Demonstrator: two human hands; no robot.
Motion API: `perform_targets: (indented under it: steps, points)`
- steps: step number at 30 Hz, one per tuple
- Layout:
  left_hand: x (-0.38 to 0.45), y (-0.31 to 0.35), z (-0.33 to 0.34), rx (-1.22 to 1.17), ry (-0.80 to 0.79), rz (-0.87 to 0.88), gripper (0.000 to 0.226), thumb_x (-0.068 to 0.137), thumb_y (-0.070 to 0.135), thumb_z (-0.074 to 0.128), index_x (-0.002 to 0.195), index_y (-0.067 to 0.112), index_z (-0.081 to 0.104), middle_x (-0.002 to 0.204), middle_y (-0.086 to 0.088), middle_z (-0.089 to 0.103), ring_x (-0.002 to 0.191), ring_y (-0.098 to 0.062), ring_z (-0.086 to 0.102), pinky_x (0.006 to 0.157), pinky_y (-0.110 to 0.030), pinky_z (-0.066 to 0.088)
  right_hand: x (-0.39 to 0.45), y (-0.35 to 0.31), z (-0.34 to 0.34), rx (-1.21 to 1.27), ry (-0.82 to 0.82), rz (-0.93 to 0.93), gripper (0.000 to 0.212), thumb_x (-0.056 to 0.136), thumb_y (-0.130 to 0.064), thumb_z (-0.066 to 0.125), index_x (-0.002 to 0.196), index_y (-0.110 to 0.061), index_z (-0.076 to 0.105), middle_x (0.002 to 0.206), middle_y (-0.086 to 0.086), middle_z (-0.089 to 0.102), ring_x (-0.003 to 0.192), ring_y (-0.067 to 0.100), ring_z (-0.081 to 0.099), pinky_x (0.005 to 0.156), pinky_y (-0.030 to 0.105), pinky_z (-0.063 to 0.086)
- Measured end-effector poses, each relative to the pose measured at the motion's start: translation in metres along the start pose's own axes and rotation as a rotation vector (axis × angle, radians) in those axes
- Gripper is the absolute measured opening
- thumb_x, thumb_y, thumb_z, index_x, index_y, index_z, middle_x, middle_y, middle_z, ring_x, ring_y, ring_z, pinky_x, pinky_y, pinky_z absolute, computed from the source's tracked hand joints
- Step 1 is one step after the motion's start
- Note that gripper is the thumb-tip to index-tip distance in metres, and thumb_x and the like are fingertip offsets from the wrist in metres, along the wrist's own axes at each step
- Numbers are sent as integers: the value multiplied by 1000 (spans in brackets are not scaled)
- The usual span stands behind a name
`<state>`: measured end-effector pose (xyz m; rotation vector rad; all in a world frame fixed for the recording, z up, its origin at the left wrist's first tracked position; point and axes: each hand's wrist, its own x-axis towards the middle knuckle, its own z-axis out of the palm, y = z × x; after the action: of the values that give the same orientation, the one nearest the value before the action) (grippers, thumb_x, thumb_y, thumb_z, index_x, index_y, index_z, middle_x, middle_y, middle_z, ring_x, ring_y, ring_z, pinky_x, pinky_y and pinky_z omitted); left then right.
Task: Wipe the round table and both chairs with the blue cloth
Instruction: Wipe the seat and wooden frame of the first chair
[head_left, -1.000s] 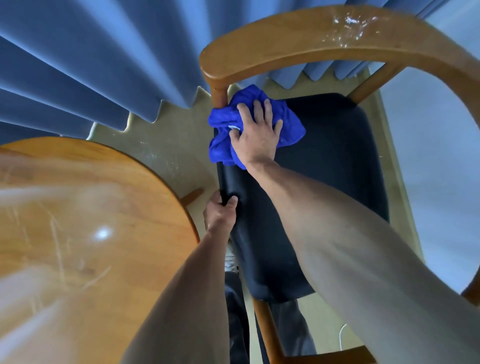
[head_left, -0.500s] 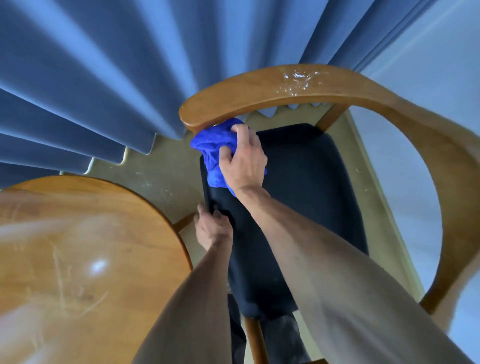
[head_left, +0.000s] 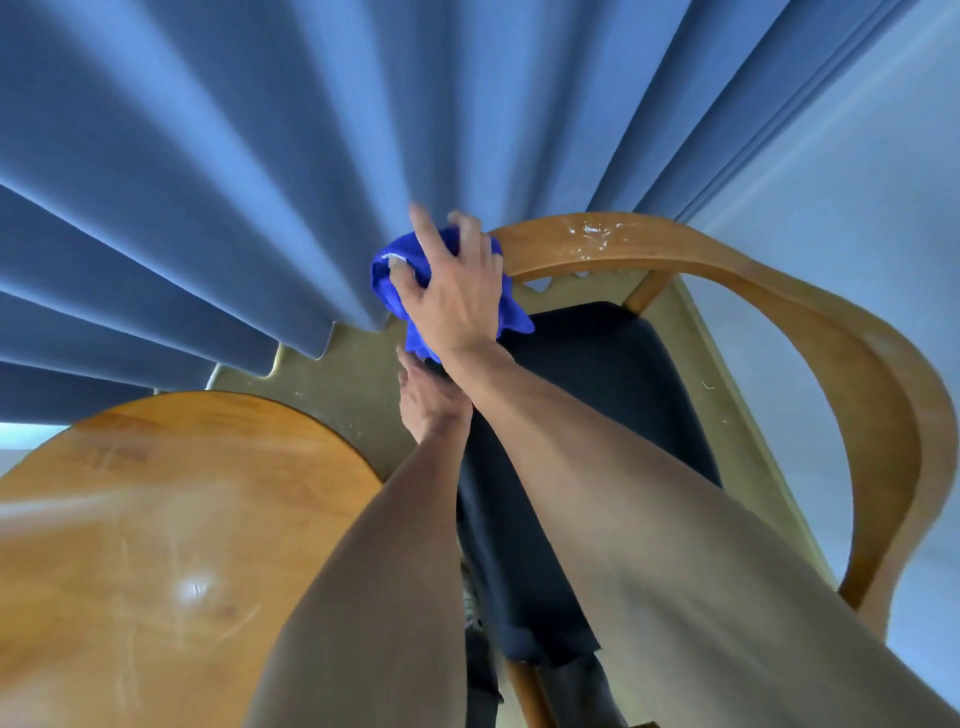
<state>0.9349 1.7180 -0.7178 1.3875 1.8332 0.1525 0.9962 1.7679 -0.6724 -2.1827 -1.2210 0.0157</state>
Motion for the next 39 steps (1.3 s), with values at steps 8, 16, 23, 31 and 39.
perform_targets:
  steps: [8,16,23,31,39]
  points:
    - [10,-7,-5,126,219,286,79,93,30,53,156,17,7,148,-13,31,122,-34,49,82,-40,47,12,24,18,-308,-29,-23,34,84,-40,55,115,-32,68,120,1,59,110,30,51,91,43,31]
    - [30,38,-11,329,411,457,81,78,13,56,152,9,23,159,-14,25,146,-30,24,112,-43,22,54,55,0,-293,-62,156,29,88,-34,58,115,-31,68,116,4,59,110,31,49,95,44,34]
    - [25,92,25,476,338,568,82,83,35,60,151,9,22,149,-6,40,145,-28,24,115,-48,13,75,85,-13,-275,-93,139,26,91,-35,54,111,-30,69,109,4,59,104,29,48,93,44,34]
    - [12,125,64,438,348,420,94,75,14,64,154,13,15,159,-16,22,150,-33,12,118,-49,13,101,139,-39,-255,-94,213,25,91,-35,53,109,-28,69,112,5,58,105,31,47,92,44,32]
    - [-16,155,109,486,311,426,83,73,3,60,149,21,31,163,-18,4,150,-35,1,118,-50,8,110,214,-88,-291,-30,371,24,92,-34,53,105,-25,70,113,5,58,104,30,48,91,43,31]
